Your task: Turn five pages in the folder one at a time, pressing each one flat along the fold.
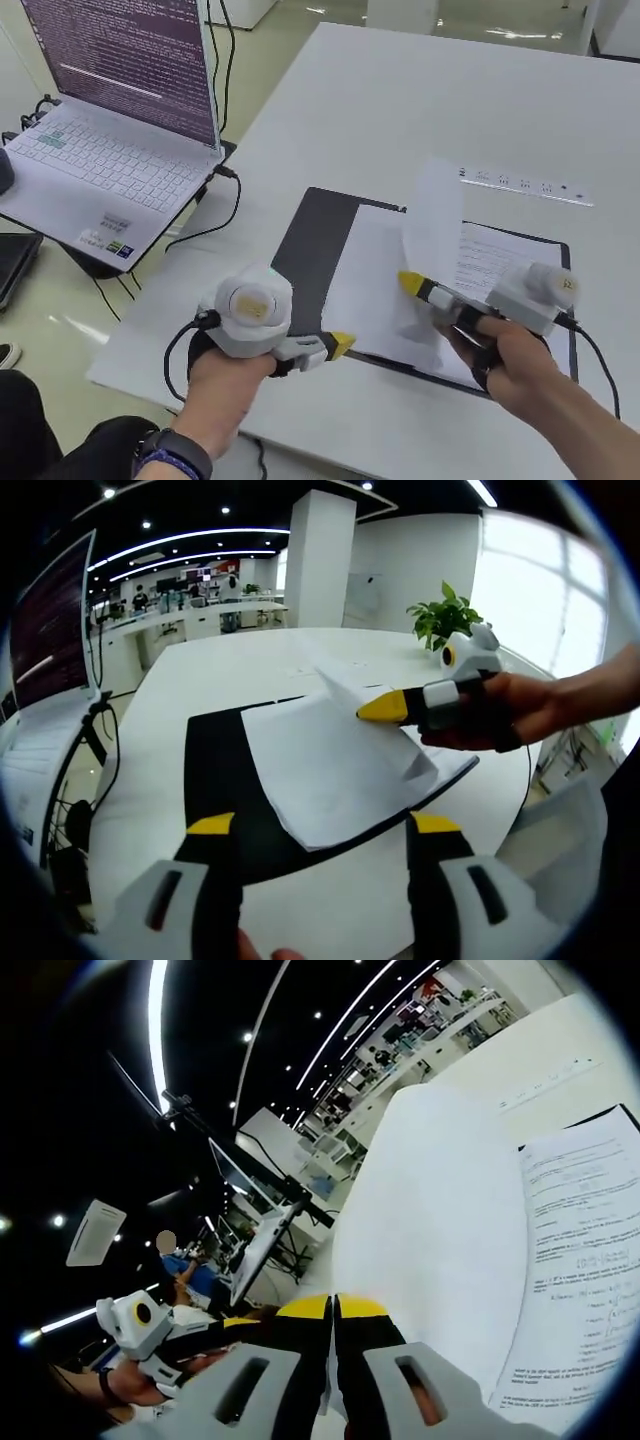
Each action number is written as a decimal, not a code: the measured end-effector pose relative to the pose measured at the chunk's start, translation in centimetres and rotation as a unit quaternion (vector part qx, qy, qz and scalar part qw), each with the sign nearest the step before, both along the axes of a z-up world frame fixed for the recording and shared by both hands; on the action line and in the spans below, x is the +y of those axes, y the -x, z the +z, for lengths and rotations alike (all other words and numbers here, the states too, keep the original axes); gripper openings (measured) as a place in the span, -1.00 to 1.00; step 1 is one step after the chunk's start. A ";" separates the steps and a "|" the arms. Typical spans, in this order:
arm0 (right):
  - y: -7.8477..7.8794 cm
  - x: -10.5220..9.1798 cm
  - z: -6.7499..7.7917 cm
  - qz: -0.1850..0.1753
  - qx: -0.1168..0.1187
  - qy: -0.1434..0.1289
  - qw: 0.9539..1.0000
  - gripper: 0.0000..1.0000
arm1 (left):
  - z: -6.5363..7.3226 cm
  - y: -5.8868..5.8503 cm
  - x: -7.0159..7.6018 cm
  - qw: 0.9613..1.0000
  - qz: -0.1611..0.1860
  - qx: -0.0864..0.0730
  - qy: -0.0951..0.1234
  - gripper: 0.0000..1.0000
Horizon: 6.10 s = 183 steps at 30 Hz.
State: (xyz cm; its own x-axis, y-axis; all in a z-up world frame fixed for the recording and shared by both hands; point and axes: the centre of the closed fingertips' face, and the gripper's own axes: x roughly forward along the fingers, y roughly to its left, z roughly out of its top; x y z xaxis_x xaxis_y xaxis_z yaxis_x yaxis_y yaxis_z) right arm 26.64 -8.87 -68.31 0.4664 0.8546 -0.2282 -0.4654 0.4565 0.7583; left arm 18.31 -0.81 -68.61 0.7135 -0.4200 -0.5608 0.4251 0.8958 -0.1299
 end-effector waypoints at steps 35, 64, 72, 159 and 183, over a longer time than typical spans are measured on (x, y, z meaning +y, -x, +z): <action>-0.7 6.8 -7.7 0.006 0.091 0.011 0.996 -1.00 | 0.1 0.4 2.3 0.999 0.032 0.003 0.030 0.39; 0.1 7.3 -10.1 -0.003 0.123 0.012 0.992 -0.85 | -1.2 1.2 3.0 0.998 0.046 0.023 0.036 0.33; 0.4 7.9 -9.3 0.005 0.098 0.005 0.995 -0.50 | -0.9 1.1 2.3 0.998 0.039 0.022 0.033 0.31; 6.6 -9.0 -5.3 -0.056 0.010 0.094 0.994 -0.19 | -9.9 -2.6 -1.7 0.994 -0.007 0.109 0.018 -1.00; 2.8 -7.9 -6.1 -0.044 -0.001 0.097 0.994 -0.37 | -9.4 -2.4 -2.0 0.994 0.001 0.107 0.026 -1.00</action>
State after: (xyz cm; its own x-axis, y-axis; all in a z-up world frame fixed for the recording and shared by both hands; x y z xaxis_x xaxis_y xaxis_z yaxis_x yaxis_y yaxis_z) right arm 23.82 -16.76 -74.40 0.5389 0.7499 -0.3837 -0.4183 0.6336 0.6508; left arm 20.72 -2.81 -78.03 0.5814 -0.4523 -0.6763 0.3820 0.8857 -0.2639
